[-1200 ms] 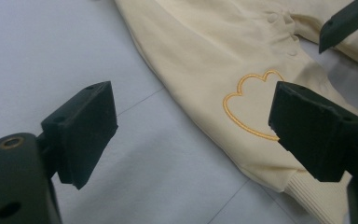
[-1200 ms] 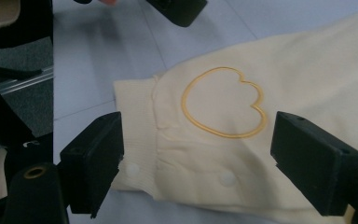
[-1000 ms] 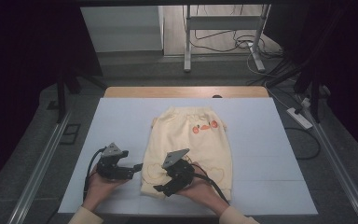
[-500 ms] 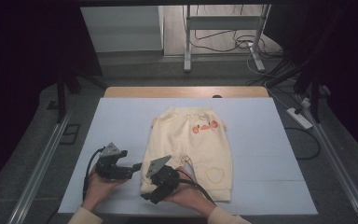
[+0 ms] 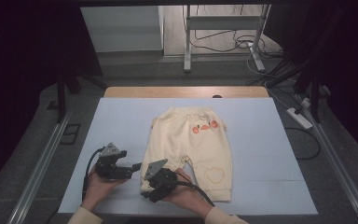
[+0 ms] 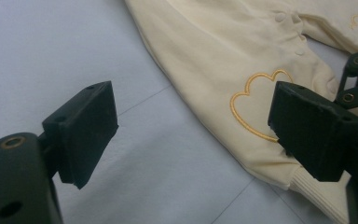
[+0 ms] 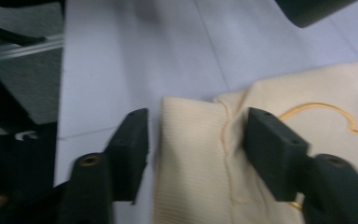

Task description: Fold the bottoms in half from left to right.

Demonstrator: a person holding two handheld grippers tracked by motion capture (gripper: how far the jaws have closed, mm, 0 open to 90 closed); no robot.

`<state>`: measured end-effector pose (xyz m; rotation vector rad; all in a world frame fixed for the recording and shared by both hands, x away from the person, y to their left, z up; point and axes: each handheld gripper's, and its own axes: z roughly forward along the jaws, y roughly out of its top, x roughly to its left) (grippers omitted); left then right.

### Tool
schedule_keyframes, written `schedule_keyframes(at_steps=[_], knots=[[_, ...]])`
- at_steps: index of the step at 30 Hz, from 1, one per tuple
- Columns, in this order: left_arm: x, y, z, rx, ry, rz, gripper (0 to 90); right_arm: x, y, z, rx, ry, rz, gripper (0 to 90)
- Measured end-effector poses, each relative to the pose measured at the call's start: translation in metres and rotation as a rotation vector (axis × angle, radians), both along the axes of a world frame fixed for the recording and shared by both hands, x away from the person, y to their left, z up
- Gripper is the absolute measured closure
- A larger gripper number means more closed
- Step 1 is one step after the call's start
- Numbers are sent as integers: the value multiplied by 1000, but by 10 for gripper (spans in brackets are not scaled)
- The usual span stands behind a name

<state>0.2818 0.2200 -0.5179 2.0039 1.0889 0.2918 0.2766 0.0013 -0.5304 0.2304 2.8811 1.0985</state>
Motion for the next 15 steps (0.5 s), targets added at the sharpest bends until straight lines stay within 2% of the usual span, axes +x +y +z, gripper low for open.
schedule_keyframes(at_steps=[6, 9, 15], knots=[[0, 0, 0, 0, 1, 2, 154, -2, -3, 2, -40, -79, -4, 659], [0, 0, 0, 4, -1, 0, 155, -2, -5, 4, -45, -85, -8, 732], [2, -1, 1, 6, -4, 4, 155, -1, -10, 10, -23, -88, 1, 778]])
